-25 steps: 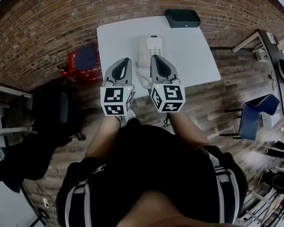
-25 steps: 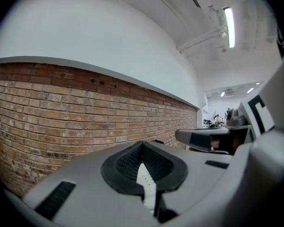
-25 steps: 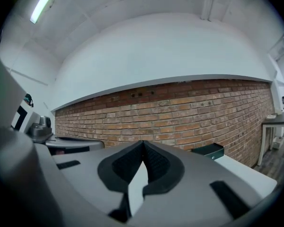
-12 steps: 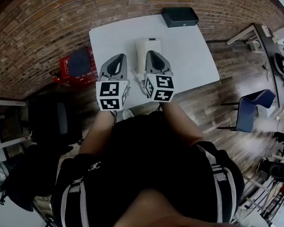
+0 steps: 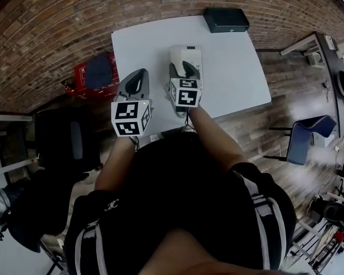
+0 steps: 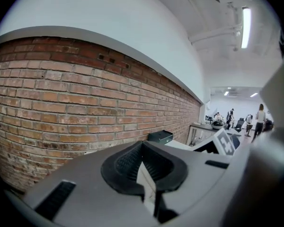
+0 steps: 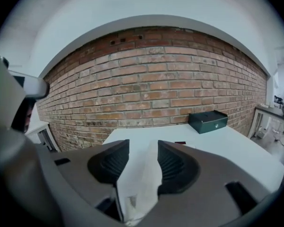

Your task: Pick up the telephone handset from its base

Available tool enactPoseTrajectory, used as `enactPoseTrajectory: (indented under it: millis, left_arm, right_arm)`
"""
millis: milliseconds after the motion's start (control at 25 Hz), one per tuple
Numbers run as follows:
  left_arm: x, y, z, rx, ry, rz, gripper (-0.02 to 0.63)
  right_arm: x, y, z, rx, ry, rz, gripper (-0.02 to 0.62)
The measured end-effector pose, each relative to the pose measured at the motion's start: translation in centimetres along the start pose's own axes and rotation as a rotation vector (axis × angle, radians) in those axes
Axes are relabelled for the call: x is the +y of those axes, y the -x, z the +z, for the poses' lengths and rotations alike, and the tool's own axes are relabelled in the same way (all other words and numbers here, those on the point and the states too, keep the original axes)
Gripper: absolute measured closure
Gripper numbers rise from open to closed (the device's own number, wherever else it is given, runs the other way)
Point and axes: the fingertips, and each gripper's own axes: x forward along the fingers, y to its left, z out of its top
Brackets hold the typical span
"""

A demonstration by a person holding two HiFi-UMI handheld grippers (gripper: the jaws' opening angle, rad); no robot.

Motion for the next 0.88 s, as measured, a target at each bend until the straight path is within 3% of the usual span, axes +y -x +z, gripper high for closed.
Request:
enactPoseTrajectory:
  millis: [360, 880]
  left_arm:
    - [1.6, -0.3, -1.0, 0.029, -0.013, 0.023, 0.606]
    - [2.9, -0.9, -1.0, 0.029, 0.01, 0.031, 0.606]
  right_arm:
    - [-1.9, -5.5, -4.7, 0.185, -0.02, -0.099, 0.397]
    - [-1.8, -7.3, -8.2, 0.378, -0.068, -0.091, 0.396]
